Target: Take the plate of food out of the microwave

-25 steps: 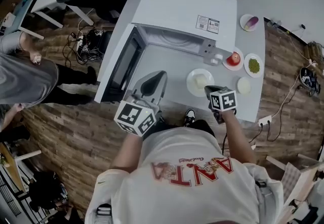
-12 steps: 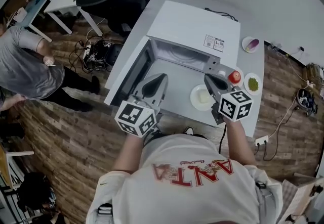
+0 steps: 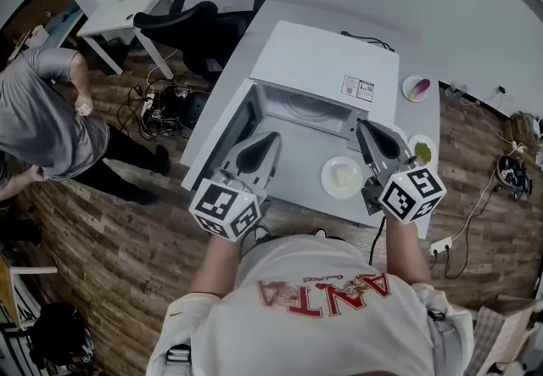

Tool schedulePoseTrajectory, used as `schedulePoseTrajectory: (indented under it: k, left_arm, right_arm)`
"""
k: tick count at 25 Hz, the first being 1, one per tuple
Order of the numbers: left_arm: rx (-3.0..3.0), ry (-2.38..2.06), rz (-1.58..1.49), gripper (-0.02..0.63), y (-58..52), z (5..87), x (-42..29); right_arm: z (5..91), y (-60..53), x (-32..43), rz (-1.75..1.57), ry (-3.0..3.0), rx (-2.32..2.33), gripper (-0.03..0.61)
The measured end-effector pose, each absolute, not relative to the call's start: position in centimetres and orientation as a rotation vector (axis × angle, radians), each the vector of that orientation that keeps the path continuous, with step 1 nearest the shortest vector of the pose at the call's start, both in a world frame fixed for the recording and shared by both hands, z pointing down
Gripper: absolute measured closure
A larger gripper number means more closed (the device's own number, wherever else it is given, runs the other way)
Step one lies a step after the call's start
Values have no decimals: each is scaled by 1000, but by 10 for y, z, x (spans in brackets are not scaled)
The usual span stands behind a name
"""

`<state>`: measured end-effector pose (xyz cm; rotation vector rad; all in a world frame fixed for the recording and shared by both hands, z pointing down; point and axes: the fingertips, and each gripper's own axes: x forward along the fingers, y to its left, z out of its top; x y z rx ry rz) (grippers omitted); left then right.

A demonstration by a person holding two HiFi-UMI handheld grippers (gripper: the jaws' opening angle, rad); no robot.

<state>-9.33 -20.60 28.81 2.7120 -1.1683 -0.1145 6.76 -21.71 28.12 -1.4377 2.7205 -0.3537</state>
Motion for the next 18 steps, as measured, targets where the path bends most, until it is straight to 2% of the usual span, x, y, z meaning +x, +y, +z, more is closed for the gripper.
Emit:
schedulePoseTrajectory:
  k: [18]
  left_arm:
    - [2750, -1109, -122, 604, -207, 279, -92]
  right_arm:
    - [263, -209, 60, -255, 2726, -1432, 577]
